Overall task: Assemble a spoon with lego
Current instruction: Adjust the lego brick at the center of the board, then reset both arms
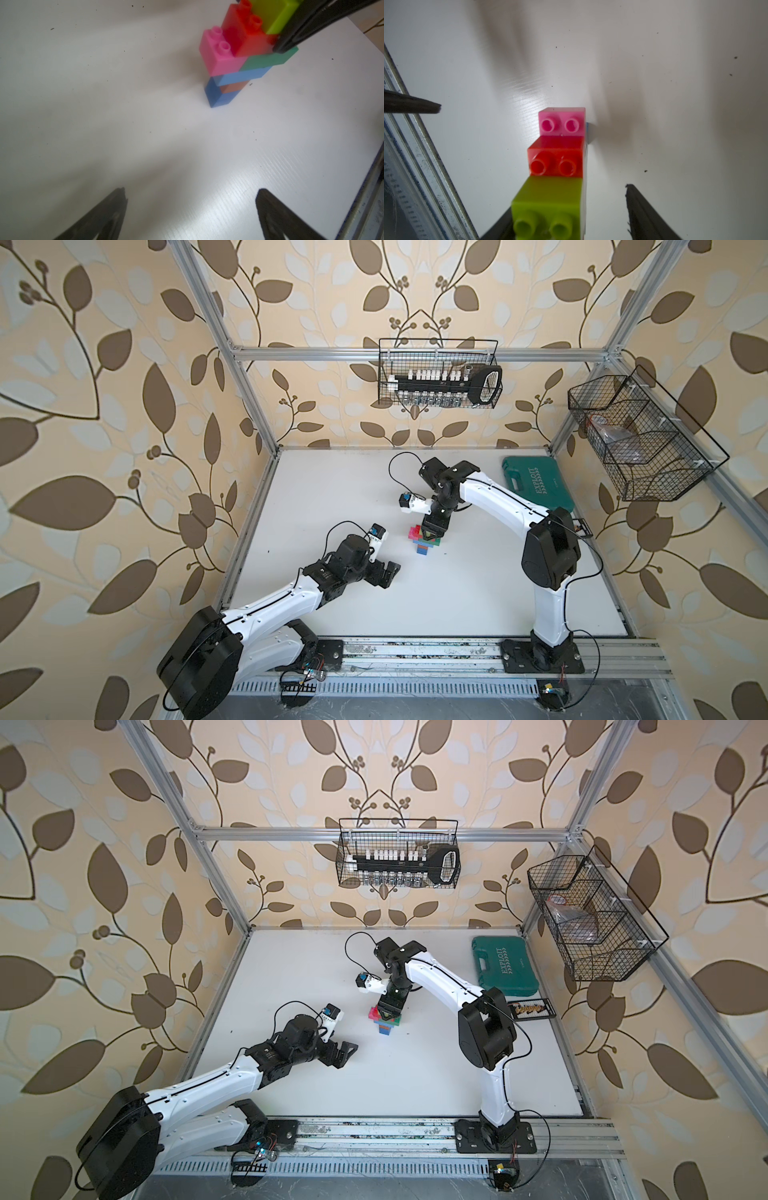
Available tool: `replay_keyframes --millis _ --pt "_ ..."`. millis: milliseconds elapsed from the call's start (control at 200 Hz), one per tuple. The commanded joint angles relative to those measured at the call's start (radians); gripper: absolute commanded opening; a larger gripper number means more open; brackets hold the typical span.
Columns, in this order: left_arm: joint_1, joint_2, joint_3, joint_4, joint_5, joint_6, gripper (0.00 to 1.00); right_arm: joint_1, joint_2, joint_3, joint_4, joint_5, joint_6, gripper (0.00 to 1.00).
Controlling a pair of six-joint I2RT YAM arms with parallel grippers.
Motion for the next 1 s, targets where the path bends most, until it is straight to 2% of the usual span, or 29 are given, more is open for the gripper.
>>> replay_keyframes --millis 0,165,305,380,440,450,460,475,570,635,695,735,805,845,895,965,1000 --pt "0.012 0.004 0.048 -0.007 0.019 0.029 0.99 -0.017 0.024 0.056 0.004 -0.02 0.022 0.68" --pt "0.028 0.01 0.056 -0.01 0.029 0.032 0.99 -0.081 0.085 0.126 0.009 -0.006 0.02 0.7" --pt "0.065 0.015 0.082 -0.04 0.054 0.043 0.99 -0.124 0.14 0.239 -0.034 0.121 0.034 0.71" --pt "0.094 -0.002 0.096 -0.041 0.08 0.042 0.99 -0.148 0.073 0.203 0.039 0.092 0.084 0.82" --pt "0.119 -0.034 0.102 -0.026 0.075 0.05 0.99 -0.161 -0.07 0.035 0.193 0.108 0.172 0.87" --pt "0.125 -0.041 0.101 -0.02 0.069 0.051 0.99 -0.163 -0.099 -0.003 0.222 0.109 0.186 0.89" --pt "0.13 -0.05 0.099 -0.01 0.06 0.053 0.99 -0.168 -0.132 -0.045 0.262 0.109 0.205 0.95" --pt "0.141 -0.063 0.092 0.007 0.048 0.054 0.99 -0.174 -0.177 -0.11 0.321 0.109 0.233 0.98" --pt "0.25 -0.154 0.021 0.185 -0.077 0.061 0.99 -0.217 -0.501 -0.579 0.725 0.14 0.404 0.98" --pt "0.352 -0.192 -0.024 0.282 -0.227 0.036 0.99 -0.242 -0.688 -0.851 0.954 0.268 0.512 0.98" --pt "0.449 -0.2 -0.033 0.304 -0.307 0.047 0.99 -0.297 -0.82 -1.071 1.145 0.392 0.594 0.98" --pt "0.506 -0.188 -0.042 0.313 -0.362 0.048 0.99 -0.347 -0.877 -1.188 1.268 0.424 0.616 0.98" --pt "0.586 -0.152 -0.064 0.354 -0.379 0.059 0.99 -0.407 -0.902 -1.317 1.442 0.5 0.63 0.98" --pt "0.613 -0.121 -0.086 0.415 -0.382 0.056 0.99 -0.441 -0.88 -1.361 1.533 0.498 0.63 0.98" --pt "0.641 -0.066 -0.118 0.501 -0.364 0.056 0.99 -0.454 -0.828 -1.414 1.638 0.544 0.623 0.98" --pt "0.667 0.033 -0.143 0.628 -0.349 0.104 0.99 -0.467 -0.73 -1.488 1.878 0.592 0.616 0.98" --pt "0.671 0.065 -0.131 0.62 -0.313 0.139 0.99 -0.474 -0.656 -1.529 2.015 0.585 0.617 0.98"
